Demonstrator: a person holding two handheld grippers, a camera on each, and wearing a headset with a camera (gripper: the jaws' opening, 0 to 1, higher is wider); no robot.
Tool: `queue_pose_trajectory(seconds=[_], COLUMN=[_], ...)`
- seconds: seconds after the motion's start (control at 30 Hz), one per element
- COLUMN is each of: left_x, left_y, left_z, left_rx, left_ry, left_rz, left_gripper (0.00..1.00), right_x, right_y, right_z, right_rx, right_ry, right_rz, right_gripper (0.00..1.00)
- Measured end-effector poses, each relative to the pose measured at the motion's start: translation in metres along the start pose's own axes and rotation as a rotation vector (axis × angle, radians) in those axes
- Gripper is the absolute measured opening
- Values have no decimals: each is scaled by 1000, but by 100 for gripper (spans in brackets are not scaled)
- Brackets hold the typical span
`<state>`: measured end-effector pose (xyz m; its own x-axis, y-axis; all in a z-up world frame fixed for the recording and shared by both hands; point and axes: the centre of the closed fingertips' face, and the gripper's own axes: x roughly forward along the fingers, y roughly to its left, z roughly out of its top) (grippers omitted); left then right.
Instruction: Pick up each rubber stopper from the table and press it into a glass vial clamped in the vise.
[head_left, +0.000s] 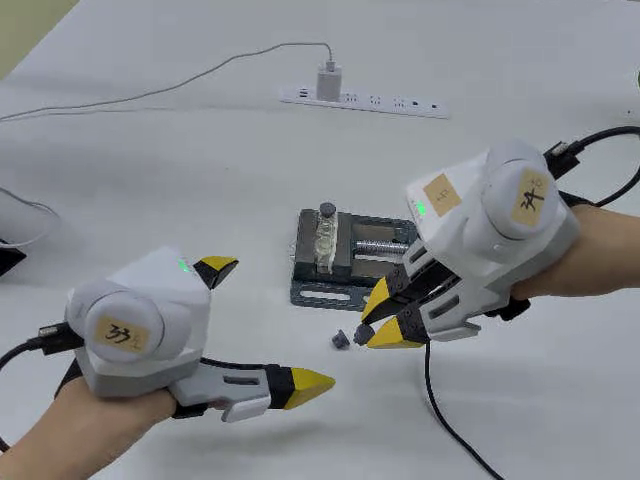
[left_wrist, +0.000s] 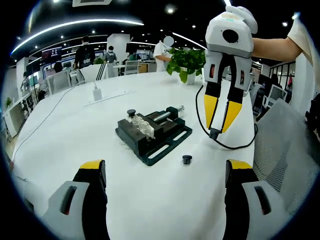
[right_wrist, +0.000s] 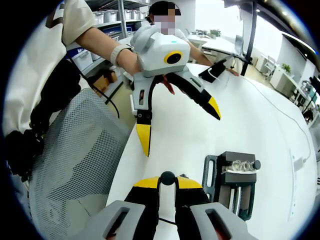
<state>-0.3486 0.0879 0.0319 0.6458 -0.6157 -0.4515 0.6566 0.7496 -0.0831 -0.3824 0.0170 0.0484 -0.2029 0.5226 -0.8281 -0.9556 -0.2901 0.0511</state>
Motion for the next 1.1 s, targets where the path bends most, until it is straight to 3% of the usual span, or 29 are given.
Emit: queue_pose_trajectory(seconds=[0.3,0.63,0.9,1.1], left_x=[-6,-10,-11,-10], left_y=[8,8,9,9], left_z=[-7,-12,-13,-9], left_rx=[-23,-7,6,8], left_ry=[5,26,43,40], left_rz=[21,5,-11,-16], left_gripper=[99,99,98,98], right_x=[-5,-16,-23,-25], right_y=[-22,-71,-103,-118], right_z=[-10,-10,-2,0], right_rx=[-20,-90,-236,-339], right_ry=[45,117,182,228], right_rz=[-10,-36,-56,-48], right_gripper=[6,5,5,5])
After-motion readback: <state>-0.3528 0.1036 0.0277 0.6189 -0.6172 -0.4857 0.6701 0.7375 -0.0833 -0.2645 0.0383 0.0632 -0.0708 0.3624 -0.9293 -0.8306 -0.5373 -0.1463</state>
